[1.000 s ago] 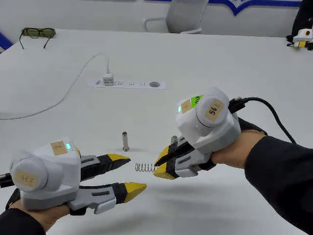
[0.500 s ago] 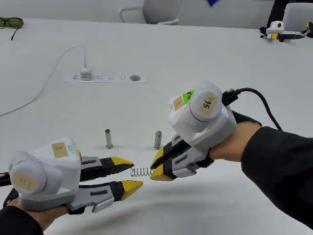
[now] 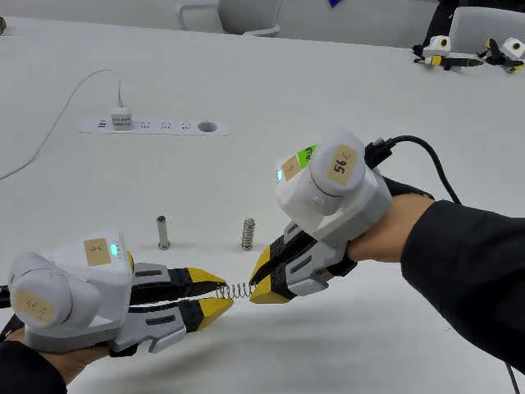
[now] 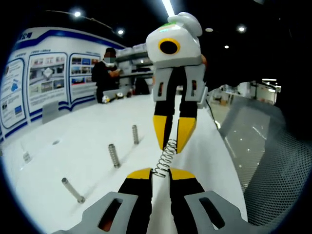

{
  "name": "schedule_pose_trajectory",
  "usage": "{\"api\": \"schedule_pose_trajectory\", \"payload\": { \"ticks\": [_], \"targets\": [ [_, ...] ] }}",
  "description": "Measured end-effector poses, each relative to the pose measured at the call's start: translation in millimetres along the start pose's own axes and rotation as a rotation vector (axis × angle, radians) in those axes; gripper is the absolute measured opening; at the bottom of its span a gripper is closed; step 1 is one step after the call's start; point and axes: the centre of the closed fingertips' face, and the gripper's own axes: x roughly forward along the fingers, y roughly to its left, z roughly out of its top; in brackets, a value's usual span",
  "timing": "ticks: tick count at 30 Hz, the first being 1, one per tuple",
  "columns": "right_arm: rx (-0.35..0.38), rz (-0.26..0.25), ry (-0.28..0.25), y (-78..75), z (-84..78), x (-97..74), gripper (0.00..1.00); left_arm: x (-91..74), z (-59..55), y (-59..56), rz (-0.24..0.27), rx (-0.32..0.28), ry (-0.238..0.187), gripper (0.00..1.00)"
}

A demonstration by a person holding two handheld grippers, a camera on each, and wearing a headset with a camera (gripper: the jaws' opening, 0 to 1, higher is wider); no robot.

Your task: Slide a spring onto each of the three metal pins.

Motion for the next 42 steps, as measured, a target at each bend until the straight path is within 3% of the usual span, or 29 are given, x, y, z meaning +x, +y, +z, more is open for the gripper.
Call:
{"api": "schedule_pose_trajectory", "payload": {
  "ticks": [11, 17, 31, 38, 42],
  "targets": [
    [-0.009, -0.044, -0.036, 3.3, 13.9, -18.1, 0.12, 6.1, 10.1, -4.9, -0.013, 0.017, -0.021, 0.12],
    [-0.043, -0.044, -0.053, 4.4, 21.8, -20.6, 0.11, 5.4, 13.3, -6.9, 0.017, 0.016, -0.019, 0.12],
    [-0.176, 0.030, -0.131, 18.4, 62.0, -10.2, 0.11, -20.7, 11.1, -7.6, 0.148, -0.011, 0.027, 0.11],
    [-0.196, 0.049, -0.165, 20.2, 69.1, -7.8, 0.11, -21.3, 11.4, -5.6, 0.186, -0.039, 0.029, 0.11],
    [-0.197, 0.051, -0.168, 22.5, 68.6, -7.8, 0.12, -18.5, 12.5, -9.7, 0.177, -0.073, 0.015, 0.11]
  ]
}}
